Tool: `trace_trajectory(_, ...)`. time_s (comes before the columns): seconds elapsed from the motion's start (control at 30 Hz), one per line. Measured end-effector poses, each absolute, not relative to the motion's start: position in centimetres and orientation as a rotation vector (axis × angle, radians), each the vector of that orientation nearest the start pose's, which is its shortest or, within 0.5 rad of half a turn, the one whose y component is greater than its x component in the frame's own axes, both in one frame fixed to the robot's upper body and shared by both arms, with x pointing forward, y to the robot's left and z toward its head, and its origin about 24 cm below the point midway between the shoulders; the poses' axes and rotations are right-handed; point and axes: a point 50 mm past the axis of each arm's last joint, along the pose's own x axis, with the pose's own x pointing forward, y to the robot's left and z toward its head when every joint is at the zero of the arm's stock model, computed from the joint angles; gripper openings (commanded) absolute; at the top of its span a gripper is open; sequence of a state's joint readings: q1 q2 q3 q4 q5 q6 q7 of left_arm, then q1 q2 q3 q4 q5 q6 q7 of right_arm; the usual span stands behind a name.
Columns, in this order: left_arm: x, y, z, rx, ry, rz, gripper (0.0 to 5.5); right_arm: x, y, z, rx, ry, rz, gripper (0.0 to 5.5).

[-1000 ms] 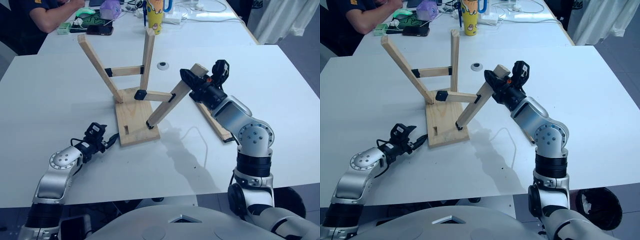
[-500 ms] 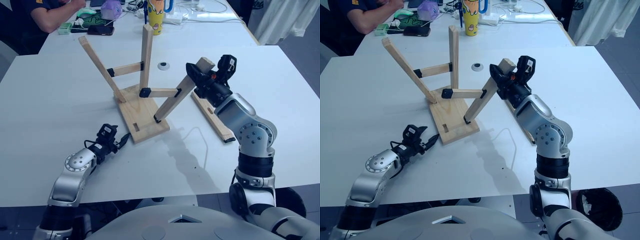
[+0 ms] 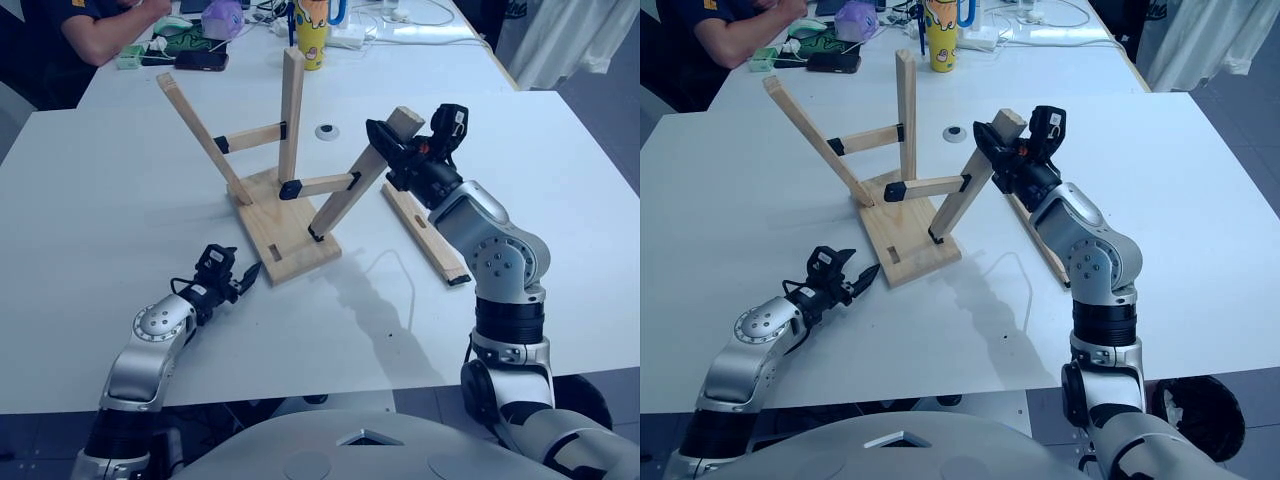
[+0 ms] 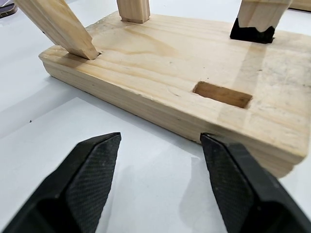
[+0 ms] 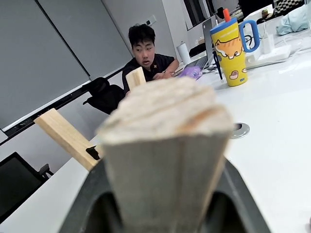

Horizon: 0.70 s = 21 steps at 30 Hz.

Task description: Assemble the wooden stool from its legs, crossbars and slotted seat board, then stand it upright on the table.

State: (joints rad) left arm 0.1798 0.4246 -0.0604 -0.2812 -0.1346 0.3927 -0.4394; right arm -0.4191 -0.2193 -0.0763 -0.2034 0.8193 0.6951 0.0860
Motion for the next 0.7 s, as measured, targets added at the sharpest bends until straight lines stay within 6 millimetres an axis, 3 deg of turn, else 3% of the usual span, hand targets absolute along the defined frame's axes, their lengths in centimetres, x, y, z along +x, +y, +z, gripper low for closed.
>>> trace_trajectory(0.37, 20.8, 18.9, 3.8, 0.212, 0.362, -0.483, 3.04, 29.4, -13.4, 15.1, 0.46, 0.069, 0.503, 1.03)
trace_trajectory(0.57, 20.8, 18.9, 4.0, 0.216, 0.358, -0.485, 3.04, 29.0, -11.7, 15.6, 0.29, 0.023, 0.585, 1.03)
trace_trajectory(0.7, 20.9, 18.8, 4.5, 0.226, 0.342, -0.492, 3.04, 28.9, -10.6, 14.8, 0.187, 0.023, 0.624, 1.03)
